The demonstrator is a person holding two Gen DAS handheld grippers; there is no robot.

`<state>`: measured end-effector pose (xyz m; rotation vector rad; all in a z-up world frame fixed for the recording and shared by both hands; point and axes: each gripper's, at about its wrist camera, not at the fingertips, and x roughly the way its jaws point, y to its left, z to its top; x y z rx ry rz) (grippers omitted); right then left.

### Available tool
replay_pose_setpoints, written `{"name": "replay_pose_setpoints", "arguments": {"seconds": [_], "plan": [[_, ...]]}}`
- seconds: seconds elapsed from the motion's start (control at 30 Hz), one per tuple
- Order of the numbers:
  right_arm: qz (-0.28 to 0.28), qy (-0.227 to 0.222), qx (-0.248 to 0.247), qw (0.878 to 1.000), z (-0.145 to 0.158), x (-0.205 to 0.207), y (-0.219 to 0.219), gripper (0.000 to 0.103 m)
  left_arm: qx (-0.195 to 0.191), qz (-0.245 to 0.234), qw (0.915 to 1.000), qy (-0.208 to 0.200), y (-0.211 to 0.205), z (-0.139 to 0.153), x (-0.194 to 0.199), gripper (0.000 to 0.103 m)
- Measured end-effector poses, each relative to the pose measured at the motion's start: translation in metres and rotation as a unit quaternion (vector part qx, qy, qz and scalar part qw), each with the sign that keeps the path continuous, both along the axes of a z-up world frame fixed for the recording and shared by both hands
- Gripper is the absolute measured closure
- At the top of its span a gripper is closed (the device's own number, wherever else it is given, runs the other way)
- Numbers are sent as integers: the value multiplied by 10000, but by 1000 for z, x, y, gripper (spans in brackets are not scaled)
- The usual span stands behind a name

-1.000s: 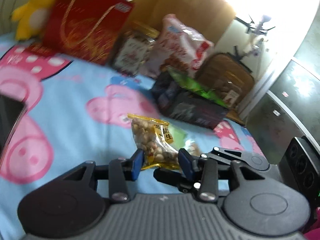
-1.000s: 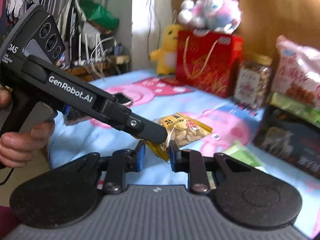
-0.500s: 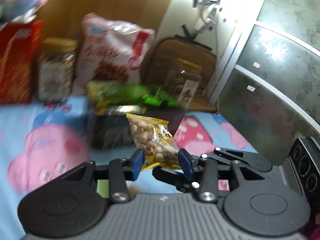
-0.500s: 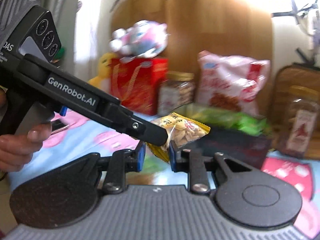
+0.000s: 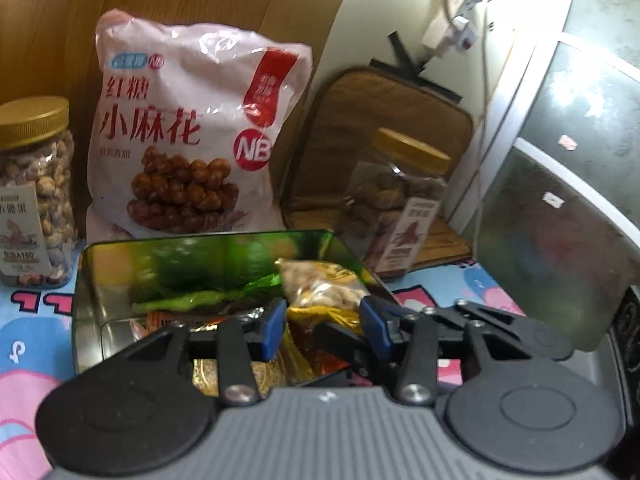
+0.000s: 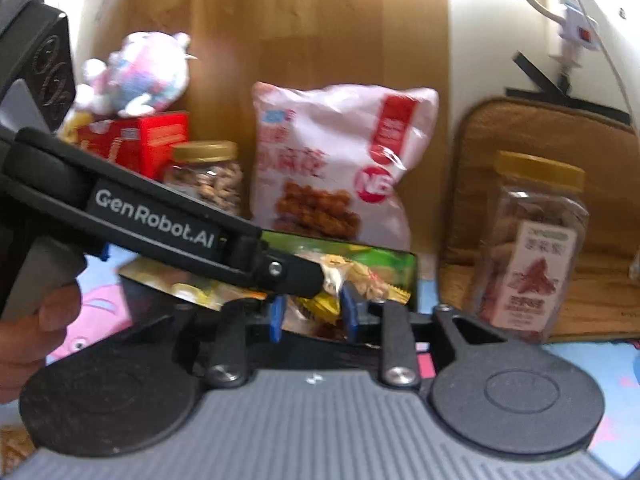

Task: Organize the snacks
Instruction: 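Carry the peanut bag into the tin and open the left gripper, then grasp the clear seed bag with orange label using the left gripper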

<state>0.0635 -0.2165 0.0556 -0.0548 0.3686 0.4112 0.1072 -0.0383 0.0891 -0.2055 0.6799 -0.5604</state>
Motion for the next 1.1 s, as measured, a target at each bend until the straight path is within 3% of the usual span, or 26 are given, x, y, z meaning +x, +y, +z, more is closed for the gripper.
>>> {"name": "replay_pose_setpoints", "arguments": {"seconds": [0.03,0.27,0.43,0.6,0.7,0.83,1.0,1.1], "plan": [[-46,-23,74,10000,0,-4,-4,56,-11,-10,10000,10,0,0,0,59],[-58,-86,624,9980,8,-43,-21,56,-353,-6,9993,-135,30,17,-33,59],[704,626,1048,9900,-4,-76,-17,55,-454,89,9988,-162,73,14,-83,53],[1445,1426,1028,9738,-25,-93,8,52,-398,307,9975,490,113,-22,-122,51],[1449,1481,796,9751,-28,-91,27,51,-618,387,9946,732,133,-41,-146,51],[1492,1833,997,9665,-35,-76,35,51,-990,501,9892,954,153,-56,-176,52],[1549,2017,1267,9588,-39,-81,30,52,-1285,245,9815,1400,146,-77,-194,54],[1591,2047,1227,9580,-40,-94,26,53,-1260,226,9828,1335,134,-77,-194,58]]}}
